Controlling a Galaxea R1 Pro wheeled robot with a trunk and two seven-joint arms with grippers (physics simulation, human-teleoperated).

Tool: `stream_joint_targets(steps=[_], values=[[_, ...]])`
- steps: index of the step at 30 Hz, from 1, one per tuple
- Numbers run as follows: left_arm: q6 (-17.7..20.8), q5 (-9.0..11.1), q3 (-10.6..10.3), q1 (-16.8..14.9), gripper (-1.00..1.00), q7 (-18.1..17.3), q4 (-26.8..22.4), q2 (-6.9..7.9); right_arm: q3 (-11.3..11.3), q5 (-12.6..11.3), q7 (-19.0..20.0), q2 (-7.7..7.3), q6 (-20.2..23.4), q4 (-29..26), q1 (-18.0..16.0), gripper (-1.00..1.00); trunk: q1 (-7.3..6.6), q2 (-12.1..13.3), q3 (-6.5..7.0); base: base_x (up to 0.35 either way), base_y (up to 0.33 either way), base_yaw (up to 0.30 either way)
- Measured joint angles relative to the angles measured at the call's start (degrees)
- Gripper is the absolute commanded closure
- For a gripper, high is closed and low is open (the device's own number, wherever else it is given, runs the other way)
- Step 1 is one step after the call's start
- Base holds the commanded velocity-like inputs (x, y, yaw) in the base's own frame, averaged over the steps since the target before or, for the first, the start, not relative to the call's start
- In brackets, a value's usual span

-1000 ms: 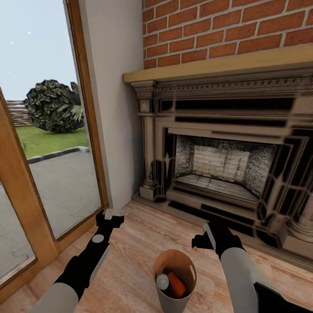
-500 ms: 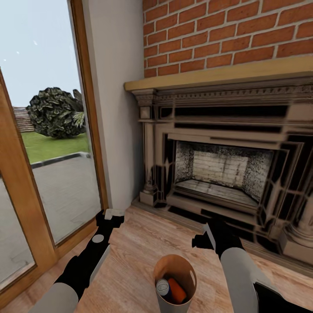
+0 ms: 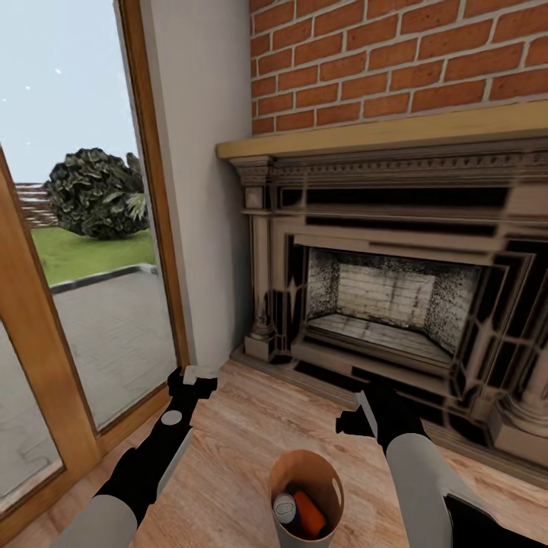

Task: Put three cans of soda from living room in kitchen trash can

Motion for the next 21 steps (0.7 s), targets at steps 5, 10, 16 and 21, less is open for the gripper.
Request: stream_joint_targets(steps=[5,10,16,21], values=[[0.0,0.0,0.0,0.0,-1.00,0.0,0.0,0.00,0.0,0.0,0.0,0.00,0.0,0.0,0.0,-1.00,-1.10,2.0,0.44,0.000,0.000,0.000],[0.0,0.1,0.0,0.0,-1.00,0.0,0.0,0.00,0.0,0.1,0.0,0.00,0.0,0.0,0.0,-1.00,-2.20,4.0,0.88,0.000,0.000,0.000],[0.0,0.1,0.0,0.0,-1.00,0.0,0.0,0.00,0.0,0.1,0.0,0.00,0.0,0.0,0.0,-1.00,-3.51,6.4,1.41,0.000,0.000,0.000],[0.0,0.1,0.0,0.0,-1.00,0.0,0.0,0.00,0.0,0.1,0.1,0.00,0.0,0.0,0.0,-1.00,-4.61,8.4,1.85,0.000,0.000,0.000]])
